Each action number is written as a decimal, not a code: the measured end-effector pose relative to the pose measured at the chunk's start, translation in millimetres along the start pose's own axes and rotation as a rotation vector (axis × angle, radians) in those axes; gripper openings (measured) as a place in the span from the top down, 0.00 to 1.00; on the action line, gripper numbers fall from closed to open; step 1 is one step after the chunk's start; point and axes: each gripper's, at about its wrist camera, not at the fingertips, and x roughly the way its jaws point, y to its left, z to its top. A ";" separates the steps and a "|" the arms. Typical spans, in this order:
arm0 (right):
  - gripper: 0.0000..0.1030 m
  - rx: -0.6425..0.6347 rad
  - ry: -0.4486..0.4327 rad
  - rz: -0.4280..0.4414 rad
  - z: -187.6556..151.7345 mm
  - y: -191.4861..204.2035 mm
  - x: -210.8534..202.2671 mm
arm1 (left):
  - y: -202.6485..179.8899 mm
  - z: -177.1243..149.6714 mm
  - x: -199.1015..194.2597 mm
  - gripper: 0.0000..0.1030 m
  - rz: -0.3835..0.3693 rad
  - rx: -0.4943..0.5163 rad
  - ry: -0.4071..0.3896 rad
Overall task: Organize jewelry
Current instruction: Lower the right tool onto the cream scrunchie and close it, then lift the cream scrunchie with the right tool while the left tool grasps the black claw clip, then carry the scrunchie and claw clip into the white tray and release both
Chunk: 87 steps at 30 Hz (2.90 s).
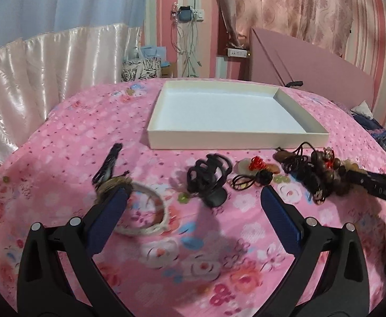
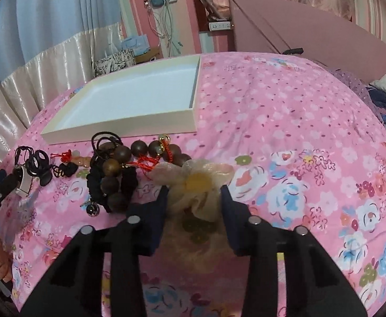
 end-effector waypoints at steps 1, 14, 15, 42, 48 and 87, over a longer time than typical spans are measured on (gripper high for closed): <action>0.68 -0.001 -0.005 -0.006 -0.3 -0.5 -2.4 | -4.2 2.7 1.2 0.03 -0.006 0.004 -0.010; 0.80 -0.005 -0.038 -0.016 -2.5 1.3 -11.2 | -26.0 15.4 39.3 0.03 0.022 0.059 0.039; 0.81 0.000 -0.049 -0.017 -3.1 0.1 -13.5 | -27.6 15.7 44.0 0.03 0.016 0.066 0.058; 0.81 0.026 -0.220 -0.120 -6.8 -4.0 -44.8 | -41.1 12.5 11.8 0.56 0.091 0.091 -0.139; 0.81 -0.017 -0.248 -0.110 -7.6 2.2 -50.6 | -49.6 10.9 2.5 0.56 0.148 0.125 -0.175; 0.81 -0.010 -0.310 0.102 -3.7 -4.1 -62.9 | -37.9 11.6 -23.7 0.55 0.129 0.118 -0.237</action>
